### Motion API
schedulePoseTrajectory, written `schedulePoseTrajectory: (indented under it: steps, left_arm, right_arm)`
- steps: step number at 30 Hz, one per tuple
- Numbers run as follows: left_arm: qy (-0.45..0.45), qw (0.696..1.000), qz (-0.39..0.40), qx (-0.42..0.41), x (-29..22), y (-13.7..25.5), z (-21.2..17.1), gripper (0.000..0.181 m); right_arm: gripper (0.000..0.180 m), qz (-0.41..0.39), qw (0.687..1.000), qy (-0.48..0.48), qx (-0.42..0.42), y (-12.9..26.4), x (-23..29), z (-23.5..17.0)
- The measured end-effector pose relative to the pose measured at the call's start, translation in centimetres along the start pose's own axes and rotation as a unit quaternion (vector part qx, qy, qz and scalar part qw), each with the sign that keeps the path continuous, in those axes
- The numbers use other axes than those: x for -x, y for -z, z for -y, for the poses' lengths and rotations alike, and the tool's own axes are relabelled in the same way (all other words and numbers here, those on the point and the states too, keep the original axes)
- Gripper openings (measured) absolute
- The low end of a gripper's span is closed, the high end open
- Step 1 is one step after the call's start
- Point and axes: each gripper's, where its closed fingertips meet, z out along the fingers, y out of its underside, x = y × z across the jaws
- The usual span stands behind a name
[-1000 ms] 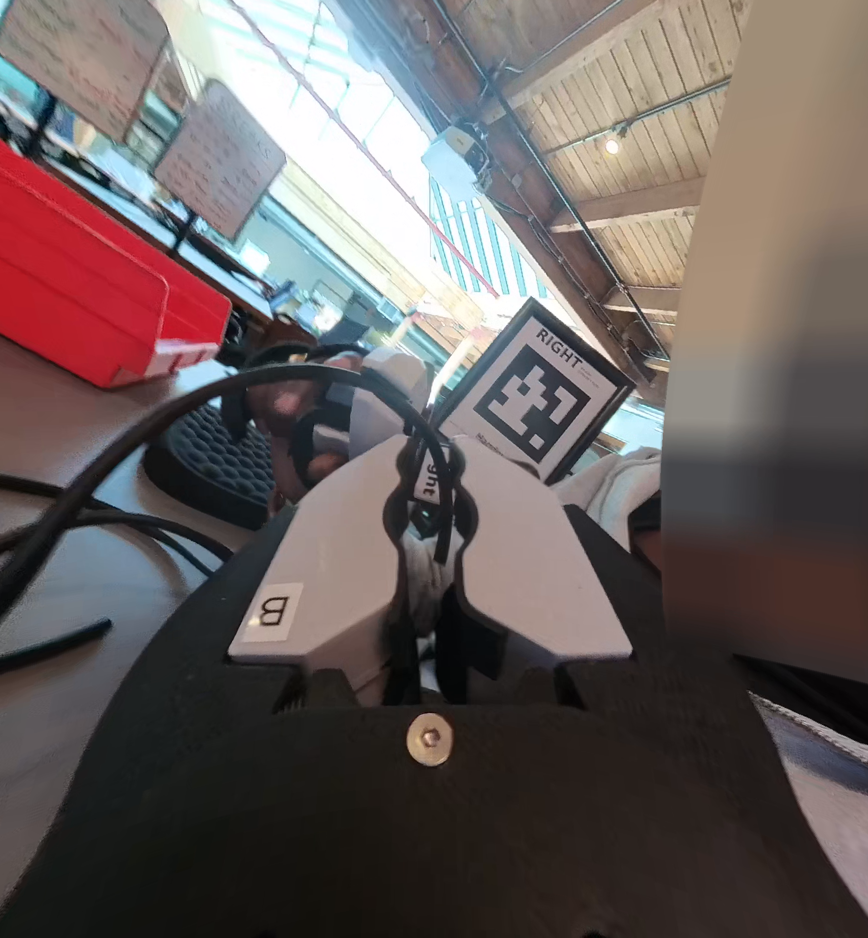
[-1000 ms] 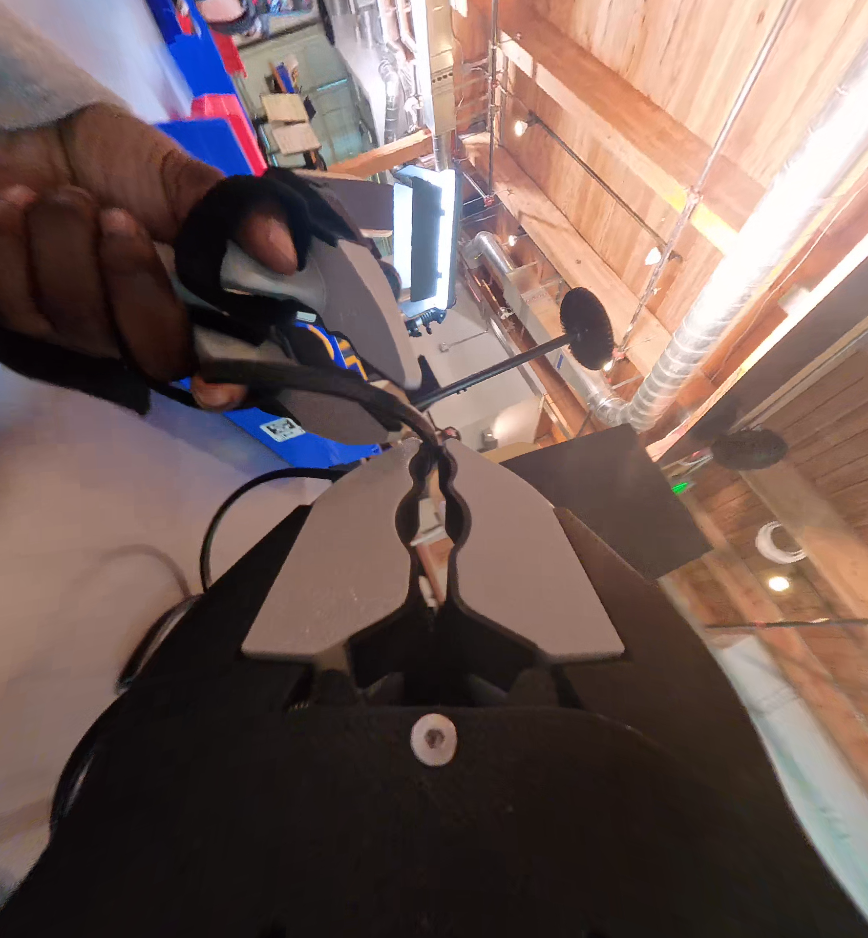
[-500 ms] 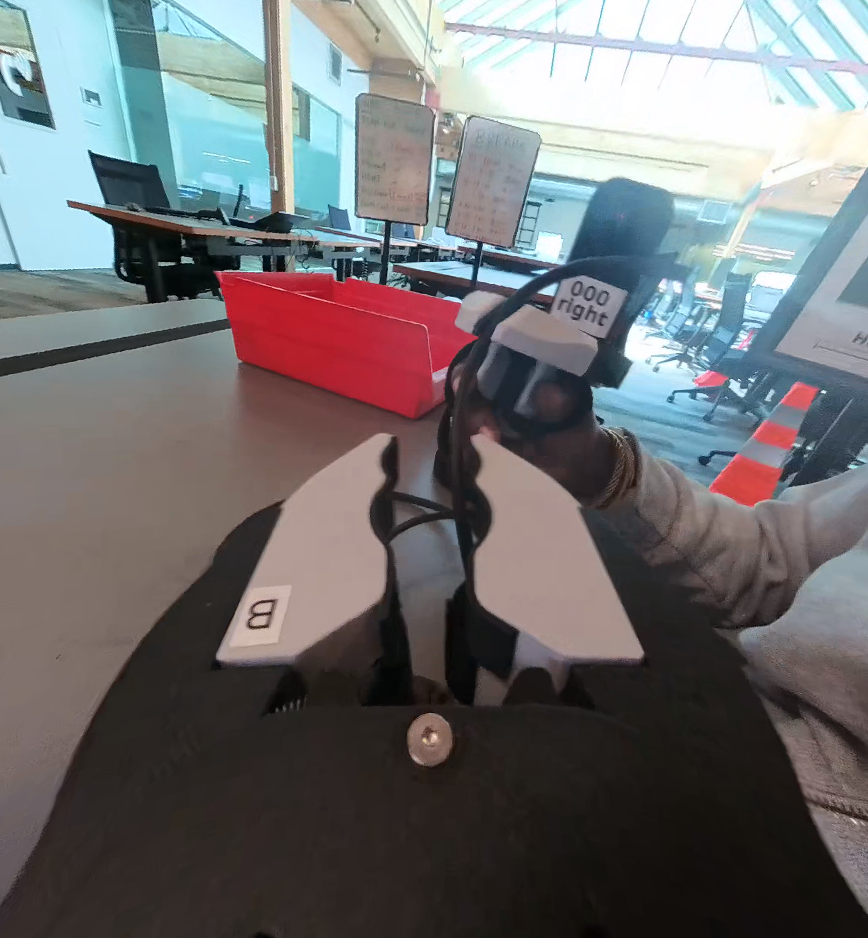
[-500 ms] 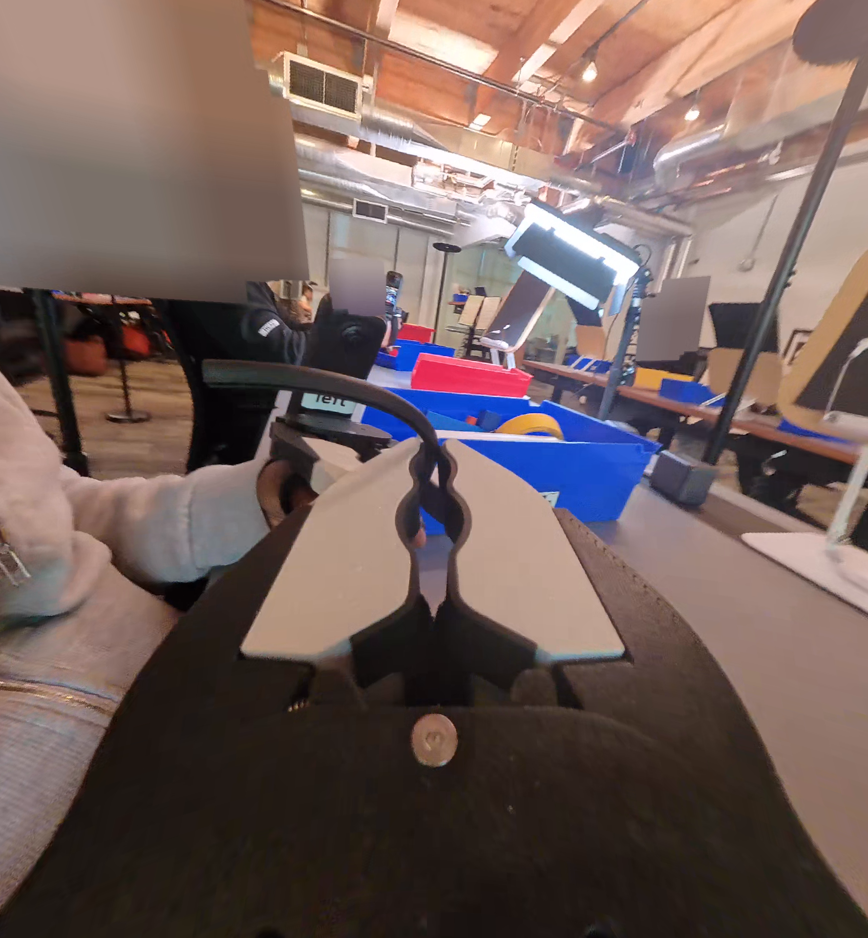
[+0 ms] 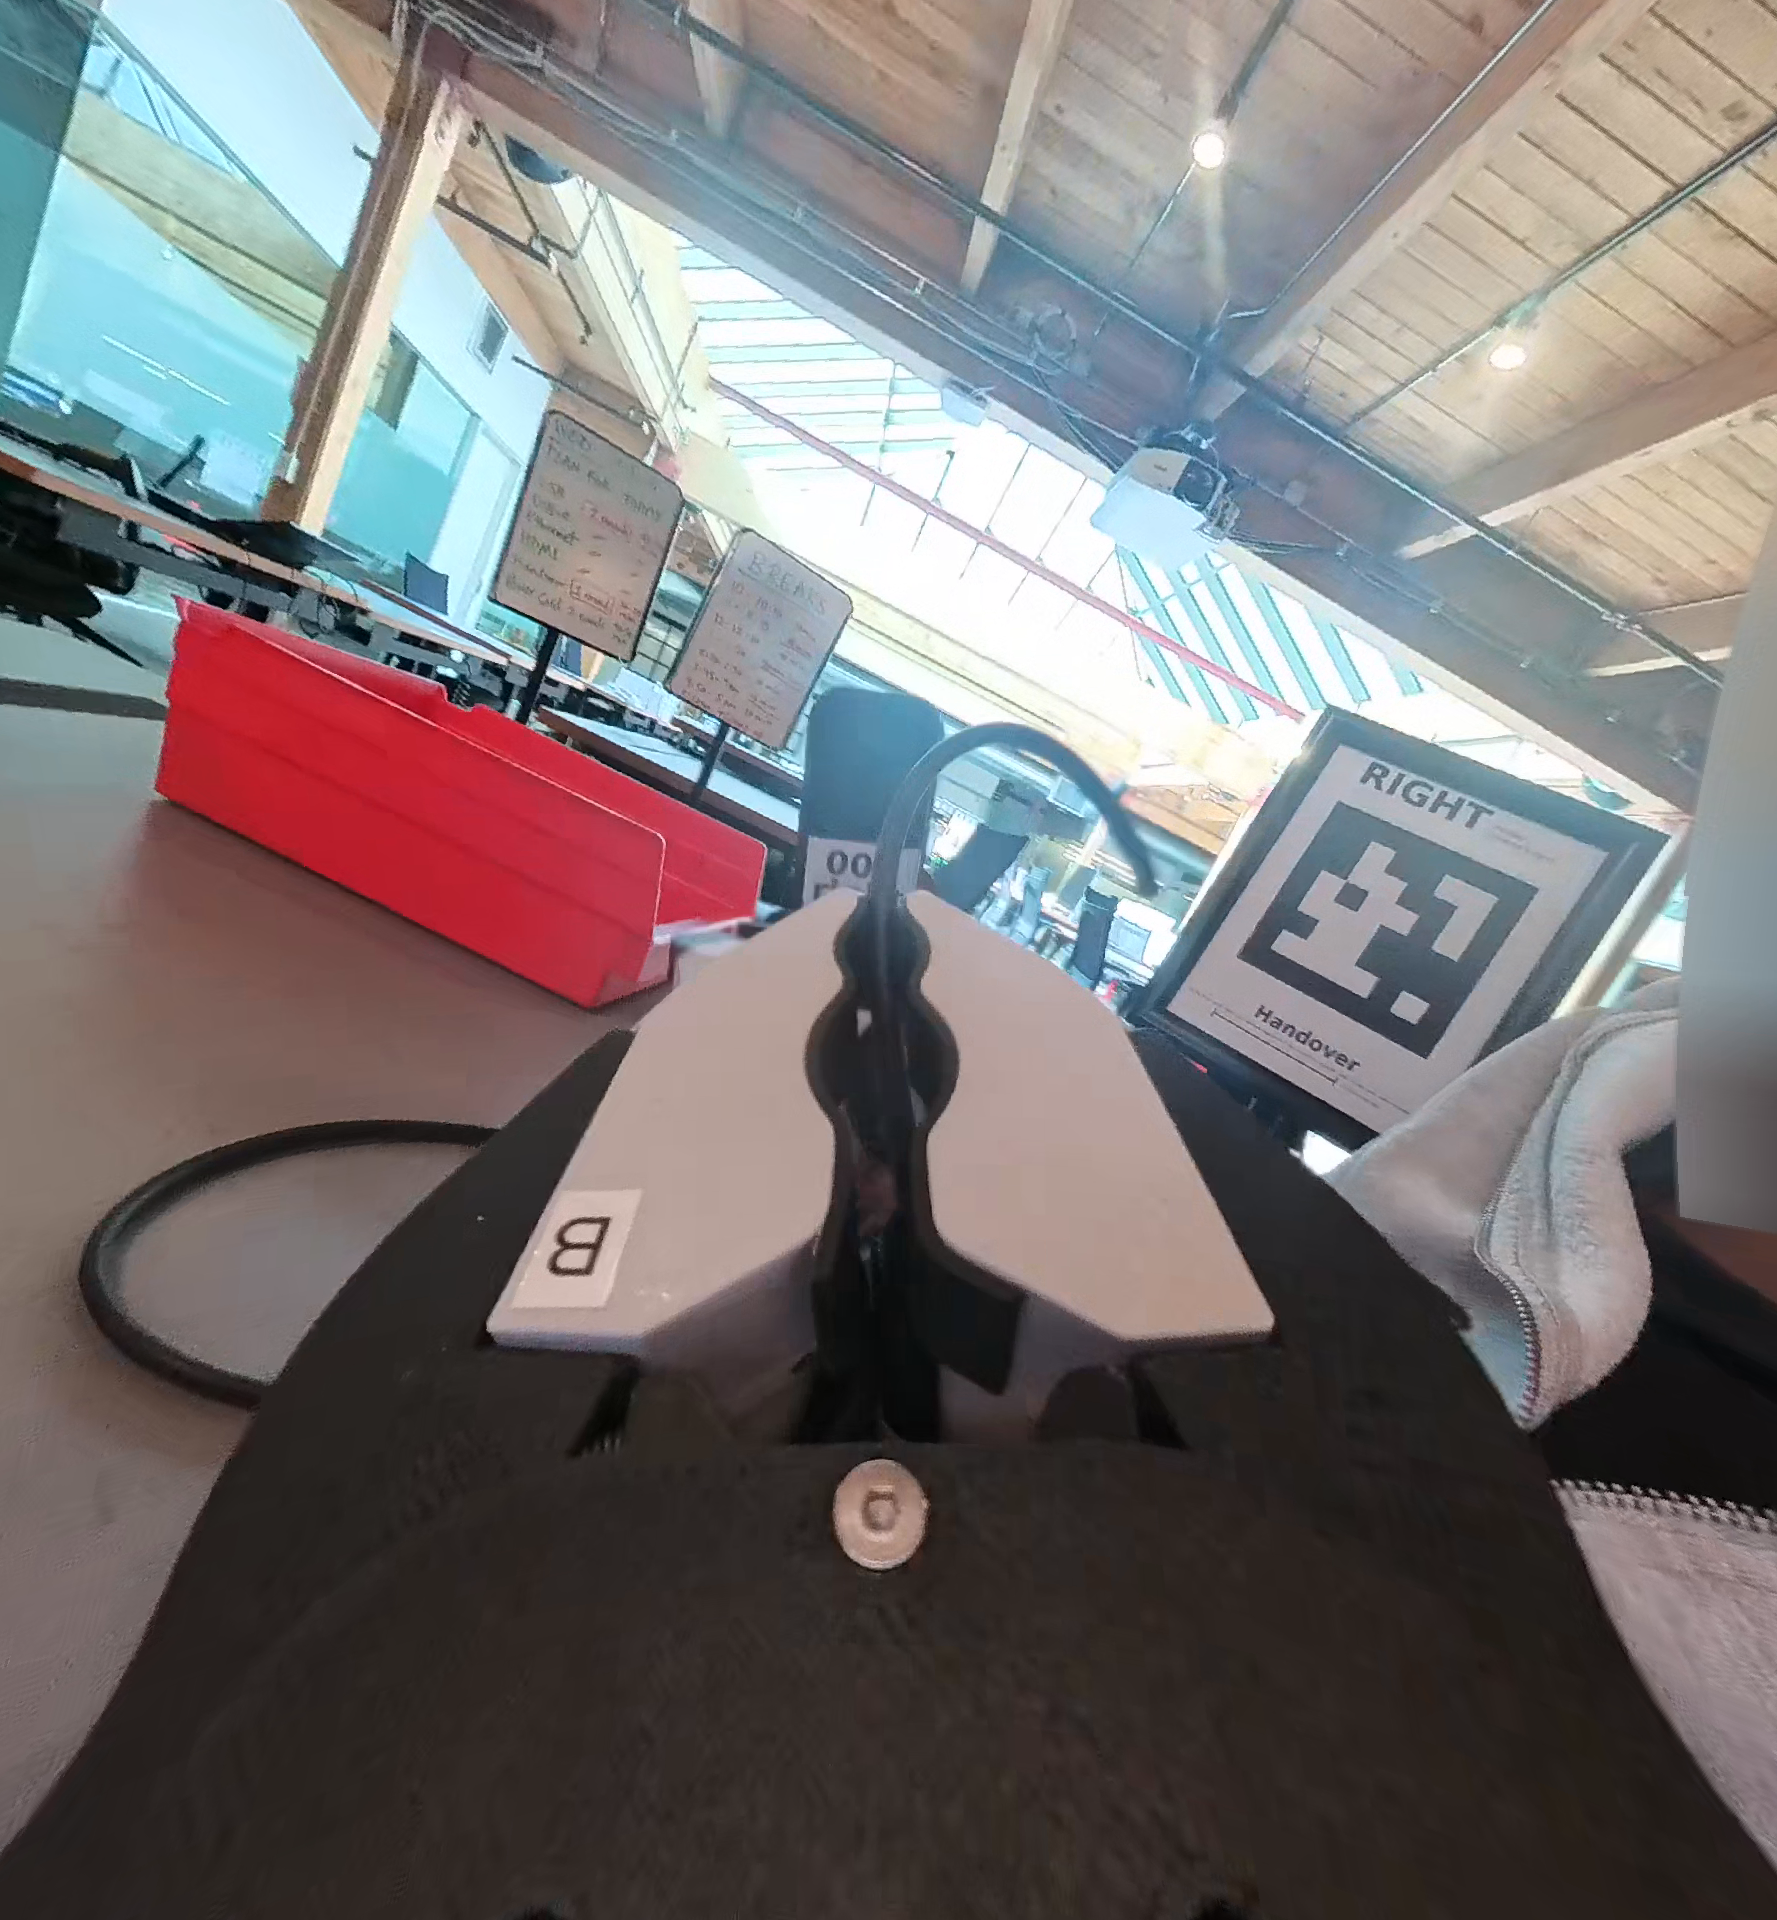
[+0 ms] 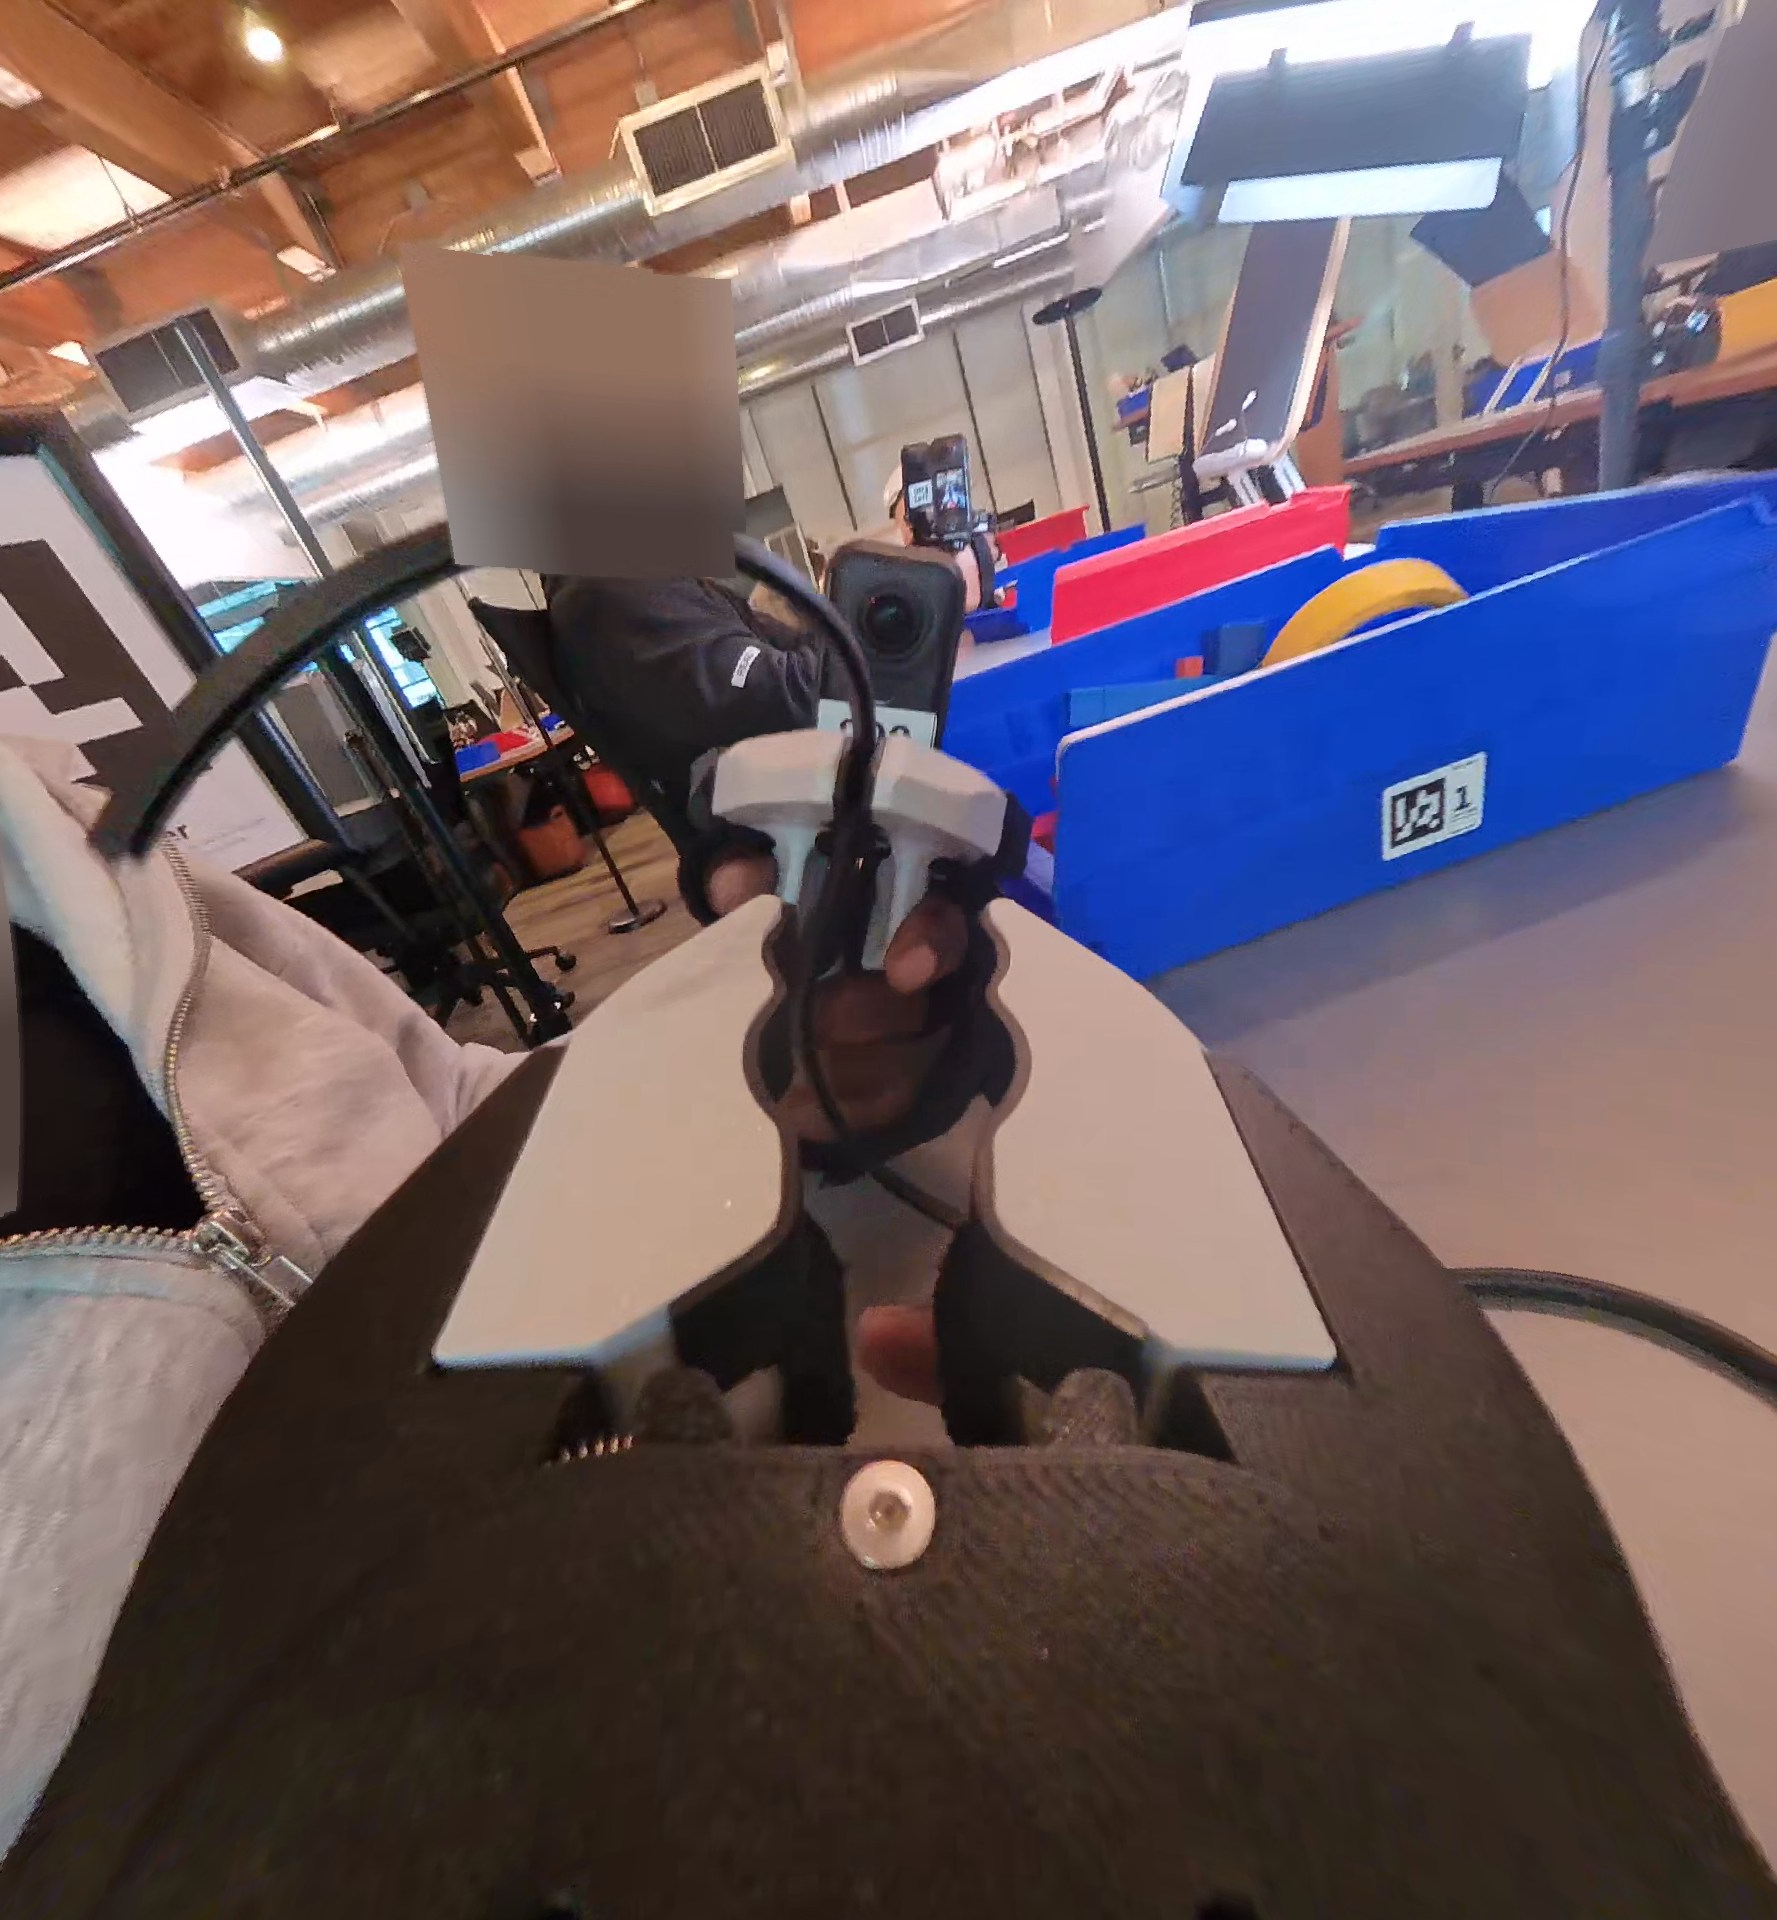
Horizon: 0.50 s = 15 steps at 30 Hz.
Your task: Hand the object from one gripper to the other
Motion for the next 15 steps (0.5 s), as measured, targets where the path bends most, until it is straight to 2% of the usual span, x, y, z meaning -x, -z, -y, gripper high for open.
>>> schedulePoseTrajectory:
  steps: [6, 9, 13, 15]
  left_arm:
    - [-0.067, 0.997, 0.043, -0.007, 0.6, -0.1, 0.3, 0.004]
    - [-0.058, 0.998, 0.032, -0.001, 0.4, -0.3, 0.0, 0.003]
    - [-0.051, 0.998, 0.031, 0.007, 0.4, -0.4, -0.3, 0.003]
    - [-0.044, 0.998, 0.032, 0.002, 0.5, -0.3, -0.1, 0.004]
  right_arm:
    - [0.023, 0.020, 0.999, -0.032, -0.002, -1.6, 0.7, -0.7]
    - [0.022, 0.014, 0.999, -0.048, -0.008, -2.0, 0.5, -0.8]
    - [0.007, 0.029, 0.998, -0.050, -0.013, -2.3, 1.0, -0.9]
    - [0.005, 0.026, 0.999, -0.039, -0.009, -2.2, 1.0, -0.9]
